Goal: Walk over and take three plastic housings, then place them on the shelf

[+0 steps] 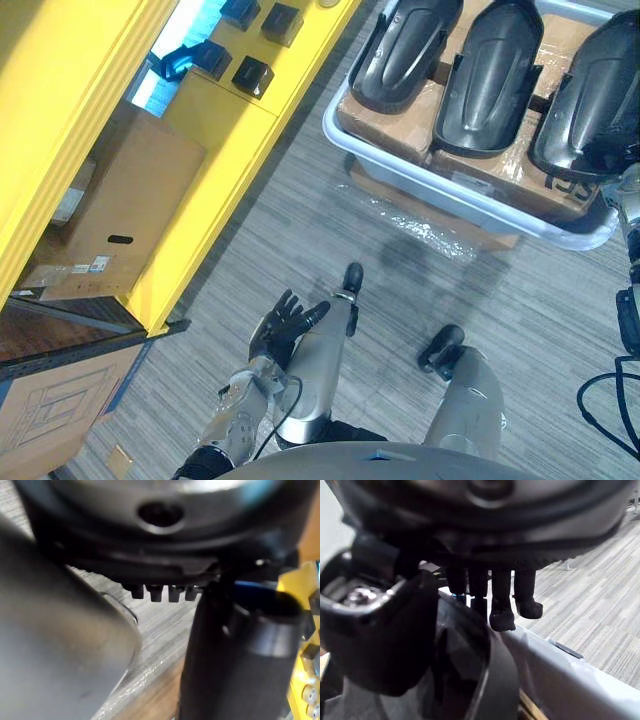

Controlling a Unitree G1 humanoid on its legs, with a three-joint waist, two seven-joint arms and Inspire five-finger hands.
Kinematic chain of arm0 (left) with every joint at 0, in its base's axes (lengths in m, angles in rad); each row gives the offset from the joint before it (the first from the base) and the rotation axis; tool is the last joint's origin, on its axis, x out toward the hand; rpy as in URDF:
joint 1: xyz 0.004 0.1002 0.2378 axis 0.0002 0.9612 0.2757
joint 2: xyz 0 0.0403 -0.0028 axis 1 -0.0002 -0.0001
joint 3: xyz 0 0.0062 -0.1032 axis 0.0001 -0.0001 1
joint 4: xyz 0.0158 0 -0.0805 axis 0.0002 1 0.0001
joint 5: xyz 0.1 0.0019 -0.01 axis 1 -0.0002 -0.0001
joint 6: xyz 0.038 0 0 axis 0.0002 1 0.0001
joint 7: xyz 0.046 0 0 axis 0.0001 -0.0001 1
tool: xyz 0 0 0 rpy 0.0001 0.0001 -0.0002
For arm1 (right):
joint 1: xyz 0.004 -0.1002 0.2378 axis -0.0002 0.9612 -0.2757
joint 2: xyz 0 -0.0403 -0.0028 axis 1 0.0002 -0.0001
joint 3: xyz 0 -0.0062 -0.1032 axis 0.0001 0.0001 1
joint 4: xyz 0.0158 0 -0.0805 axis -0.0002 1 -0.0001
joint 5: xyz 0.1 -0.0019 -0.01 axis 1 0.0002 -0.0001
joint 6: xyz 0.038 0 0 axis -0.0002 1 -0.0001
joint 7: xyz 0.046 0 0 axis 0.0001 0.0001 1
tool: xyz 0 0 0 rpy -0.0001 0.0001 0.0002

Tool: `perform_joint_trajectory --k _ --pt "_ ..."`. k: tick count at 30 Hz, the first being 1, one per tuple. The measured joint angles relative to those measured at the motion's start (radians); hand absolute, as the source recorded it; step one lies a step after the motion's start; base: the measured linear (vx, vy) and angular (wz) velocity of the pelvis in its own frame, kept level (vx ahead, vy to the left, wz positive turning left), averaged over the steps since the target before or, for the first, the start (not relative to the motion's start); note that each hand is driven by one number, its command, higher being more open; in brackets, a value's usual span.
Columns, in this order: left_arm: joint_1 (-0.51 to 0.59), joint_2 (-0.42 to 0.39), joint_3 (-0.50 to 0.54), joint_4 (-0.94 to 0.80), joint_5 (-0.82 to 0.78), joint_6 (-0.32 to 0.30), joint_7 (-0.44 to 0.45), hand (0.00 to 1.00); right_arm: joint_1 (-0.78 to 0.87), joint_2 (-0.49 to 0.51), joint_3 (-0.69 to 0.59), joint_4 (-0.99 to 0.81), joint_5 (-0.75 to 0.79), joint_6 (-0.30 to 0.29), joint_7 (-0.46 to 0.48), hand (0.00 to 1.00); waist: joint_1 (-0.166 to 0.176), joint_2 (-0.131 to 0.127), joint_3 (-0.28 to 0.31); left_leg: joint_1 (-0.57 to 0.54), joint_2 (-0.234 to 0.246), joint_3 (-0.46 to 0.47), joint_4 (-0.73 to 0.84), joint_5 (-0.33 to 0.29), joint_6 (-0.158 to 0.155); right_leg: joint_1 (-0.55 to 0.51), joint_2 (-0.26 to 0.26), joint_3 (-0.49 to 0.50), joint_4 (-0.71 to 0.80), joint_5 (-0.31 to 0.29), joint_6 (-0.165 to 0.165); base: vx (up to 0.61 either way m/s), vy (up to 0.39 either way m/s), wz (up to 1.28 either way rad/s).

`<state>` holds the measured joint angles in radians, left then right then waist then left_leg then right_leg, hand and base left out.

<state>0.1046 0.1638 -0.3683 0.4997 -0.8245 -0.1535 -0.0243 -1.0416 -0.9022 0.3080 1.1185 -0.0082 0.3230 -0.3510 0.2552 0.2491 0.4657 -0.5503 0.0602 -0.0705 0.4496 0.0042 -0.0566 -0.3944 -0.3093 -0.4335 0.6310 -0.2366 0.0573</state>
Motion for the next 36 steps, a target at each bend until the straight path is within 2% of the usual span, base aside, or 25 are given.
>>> perform_joint_trajectory --k 6,12,14,18,22,25,27,29,32,33,36 --pt "0.018 -0.001 0.015 -0.016 0.000 -0.019 0.002 1.00 0.002 0.002 0.008 -0.072 -0.037 -0.041 -0.058 0.00 -0.010 -0.010 0.007 0.009 0.004 0.001 0.000 0.000 0.000 0.011 0.005 0.000 -0.006 0.002 -0.001 0.00 0.006 -0.01" --pt "0.077 0.000 0.075 -0.161 -0.002 -0.023 0.021 1.00 0.029 0.009 0.002 -0.200 -0.107 -0.093 -0.121 0.00 -0.025 -0.062 0.043 0.082 0.017 0.008 -0.041 0.003 -0.008 0.079 0.024 -0.003 -0.045 0.002 -0.002 0.02 -0.010 -0.03" --pt "0.094 -0.001 0.109 -0.242 -0.003 -0.024 0.018 1.00 0.050 0.027 -0.033 -0.273 -0.131 -0.103 -0.145 0.00 -0.041 -0.083 0.057 0.120 0.018 0.007 -0.079 0.011 -0.012 0.113 0.031 -0.011 -0.072 0.004 0.000 0.04 -0.016 0.05" --pt "0.100 -0.002 0.169 -0.344 -0.003 -0.025 -0.004 1.00 0.097 0.069 -0.106 -0.345 -0.136 -0.117 -0.182 0.00 -0.048 -0.111 0.071 0.199 0.016 0.012 -0.148 0.033 -0.017 0.176 0.033 -0.019 -0.104 0.006 0.002 0.07 -0.019 0.04" --pt "0.132 -0.009 0.215 -0.487 -0.009 -0.023 -0.031 1.00 0.219 0.164 -0.208 -0.506 -0.150 -0.120 -0.210 0.00 -0.072 -0.149 0.072 0.298 0.017 0.015 -0.208 0.041 -0.023 0.270 0.035 -0.047 -0.144 0.009 0.006 0.09 -0.031 0.06" --pt "0.132 -0.011 0.220 -0.556 -0.049 -0.011 -0.037 1.00 0.290 0.224 -0.234 -0.576 -0.185 -0.138 -0.225 0.00 -0.083 -0.172 0.065 0.358 0.018 0.025 -0.238 0.041 -0.023 0.335 0.045 -0.054 -0.188 0.016 0.017 0.10 -0.017 -0.01" --pt "0.119 -0.011 0.227 -0.586 -0.119 0.022 -0.037 1.00 0.330 0.274 -0.255 -0.612 -0.224 -0.159 -0.236 0.00 -0.093 -0.196 0.051 0.380 0.019 0.035 -0.262 0.041 -0.023 0.356 0.052 -0.054 -0.222 0.023 0.024 0.07 0.003 -0.08" --pt "0.068 -0.014 0.225 -0.583 -0.236 0.106 -0.038 1.00 0.384 0.343 -0.262 -0.648 -0.244 -0.181 -0.256 0.00 -0.100 -0.227 0.032 0.421 0.020 0.053 -0.288 0.042 -0.021 0.397 0.061 -0.049 -0.270 0.045 0.037 0.10 0.023 -0.18" --pt "0.019 -0.025 0.202 -0.576 -0.272 0.172 -0.043 1.00 0.423 0.419 -0.265 -0.690 -0.262 -0.199 -0.256 0.00 -0.116 -0.251 -0.014 0.440 0.020 0.071 -0.308 0.043 -0.019 0.429 0.074 -0.045 -0.339 0.075 0.047 0.07 0.034 -0.12" --pt "0.006 -0.029 0.191 -0.573 -0.272 0.182 -0.043 1.00 0.432 0.432 -0.265 -0.706 -0.262 -0.206 -0.256 0.00 -0.118 -0.253 -0.025 0.446 0.020 0.075 -0.316 0.044 -0.017 0.434 0.077 -0.043 -0.354 0.084 0.049 0.08 0.040 -0.18" --pt "-0.075 -0.035 0.146 -0.554 -0.269 0.192 -0.040 1.00 0.504 0.498 -0.254 -0.829 -0.304 -0.280 -0.256 0.00 -0.128 -0.255 -0.086 0.482 0.020 0.114 -0.358 0.048 -0.011 0.461 0.089 -0.017 -0.431 0.123 0.058 0.05 0.030 -0.30"
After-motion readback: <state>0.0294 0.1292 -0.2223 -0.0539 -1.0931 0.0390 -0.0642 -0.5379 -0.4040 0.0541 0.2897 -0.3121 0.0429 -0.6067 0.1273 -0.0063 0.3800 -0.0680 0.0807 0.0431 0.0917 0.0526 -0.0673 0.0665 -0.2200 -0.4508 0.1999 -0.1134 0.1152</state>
